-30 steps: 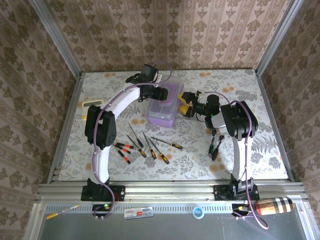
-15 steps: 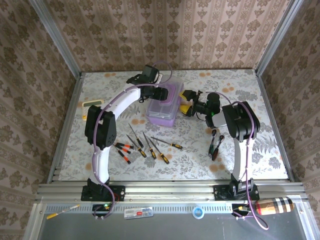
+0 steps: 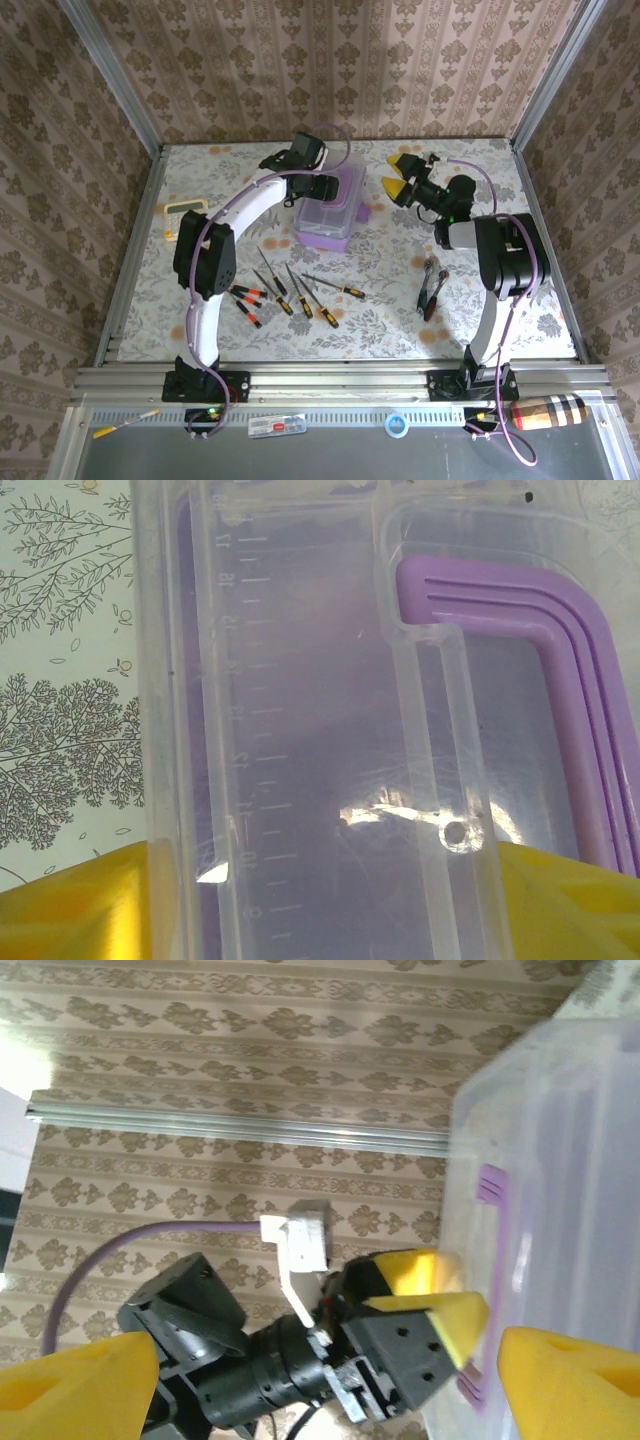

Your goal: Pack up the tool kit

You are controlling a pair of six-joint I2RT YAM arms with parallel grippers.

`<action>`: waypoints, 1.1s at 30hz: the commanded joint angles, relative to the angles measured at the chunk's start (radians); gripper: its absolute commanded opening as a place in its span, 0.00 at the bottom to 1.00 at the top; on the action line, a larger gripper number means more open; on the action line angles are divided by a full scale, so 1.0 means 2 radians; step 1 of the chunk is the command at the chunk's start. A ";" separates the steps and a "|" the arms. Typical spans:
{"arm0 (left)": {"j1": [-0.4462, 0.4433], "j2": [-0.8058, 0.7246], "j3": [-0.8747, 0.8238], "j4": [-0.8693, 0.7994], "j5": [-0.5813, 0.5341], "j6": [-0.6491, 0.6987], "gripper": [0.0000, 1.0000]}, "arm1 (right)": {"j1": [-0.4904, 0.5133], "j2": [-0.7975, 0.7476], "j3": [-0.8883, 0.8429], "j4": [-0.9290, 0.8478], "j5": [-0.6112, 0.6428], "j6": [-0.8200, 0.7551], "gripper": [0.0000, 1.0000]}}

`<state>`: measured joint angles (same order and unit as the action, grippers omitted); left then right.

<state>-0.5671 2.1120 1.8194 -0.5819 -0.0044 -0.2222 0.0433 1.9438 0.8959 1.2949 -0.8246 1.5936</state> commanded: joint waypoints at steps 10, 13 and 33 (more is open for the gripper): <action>-0.006 0.052 -0.011 -0.146 0.042 -0.004 0.48 | 0.001 -0.031 -0.057 -0.084 -0.016 -0.089 0.89; -0.006 0.043 0.001 -0.147 0.068 -0.012 0.48 | 0.002 -0.037 -0.061 -0.102 -0.018 -0.103 0.89; 0.006 0.009 -0.003 -0.045 0.186 -0.122 0.46 | 0.036 -0.063 -0.017 -0.247 -0.022 -0.179 0.90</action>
<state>-0.5560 2.1078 1.8717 -0.6327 0.2302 -0.3607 0.1051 1.8629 0.8265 0.8627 -0.8516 1.2995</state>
